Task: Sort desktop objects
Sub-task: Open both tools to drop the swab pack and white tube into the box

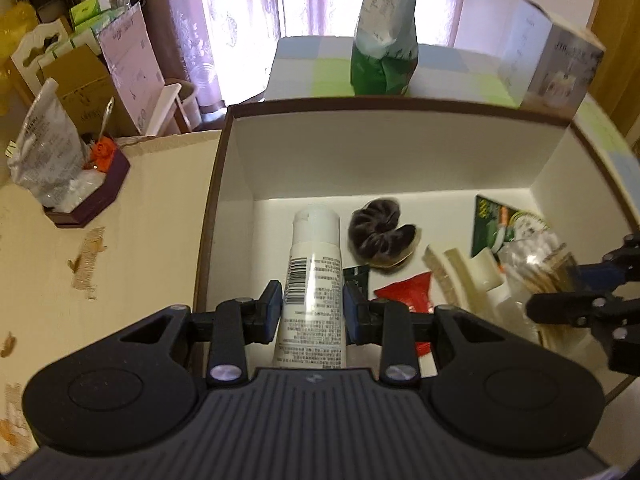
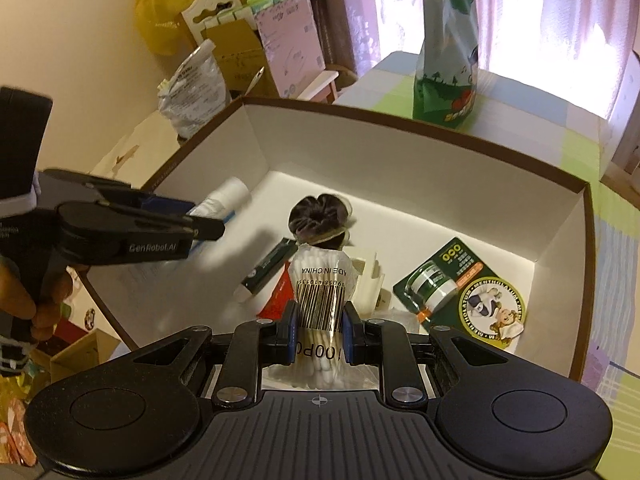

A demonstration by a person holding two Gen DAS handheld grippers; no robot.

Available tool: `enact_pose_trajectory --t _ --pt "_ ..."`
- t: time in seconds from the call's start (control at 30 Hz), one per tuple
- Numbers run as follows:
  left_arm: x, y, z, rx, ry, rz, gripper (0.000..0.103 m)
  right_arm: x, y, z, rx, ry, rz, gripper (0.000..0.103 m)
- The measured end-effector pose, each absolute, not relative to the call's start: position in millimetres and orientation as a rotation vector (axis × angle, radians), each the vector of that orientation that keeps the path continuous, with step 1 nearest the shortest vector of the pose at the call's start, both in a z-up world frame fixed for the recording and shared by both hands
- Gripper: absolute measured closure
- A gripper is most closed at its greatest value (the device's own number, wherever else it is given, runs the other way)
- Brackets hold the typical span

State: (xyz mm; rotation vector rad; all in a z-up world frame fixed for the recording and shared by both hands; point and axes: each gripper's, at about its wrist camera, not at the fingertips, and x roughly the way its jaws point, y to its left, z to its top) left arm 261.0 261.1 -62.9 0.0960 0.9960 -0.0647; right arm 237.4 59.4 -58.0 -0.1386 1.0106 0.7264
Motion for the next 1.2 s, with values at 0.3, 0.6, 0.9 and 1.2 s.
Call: enact_pose_trajectory --t 0.3,0.6,0.9,1.2 --pt "257 264 -58 0.076 1.004 -0.060 0.076 233 62 -69 -0.206 1.045 0.786 0.079" --pt "251 262 -45 0.067 0.992 -0.079 0.075 235 71 -75 -0.278 1.110 0.864 0.078" --pt "248 263 -41 0.068 0.996 -0.087 0.068 238 67 -79 -0.232 1.186 0.822 0.026" --pt "245 257 -44 0.090 1.015 -0.097 0.063 242 64 -82 -0.188 1.284 0.737 0.026"
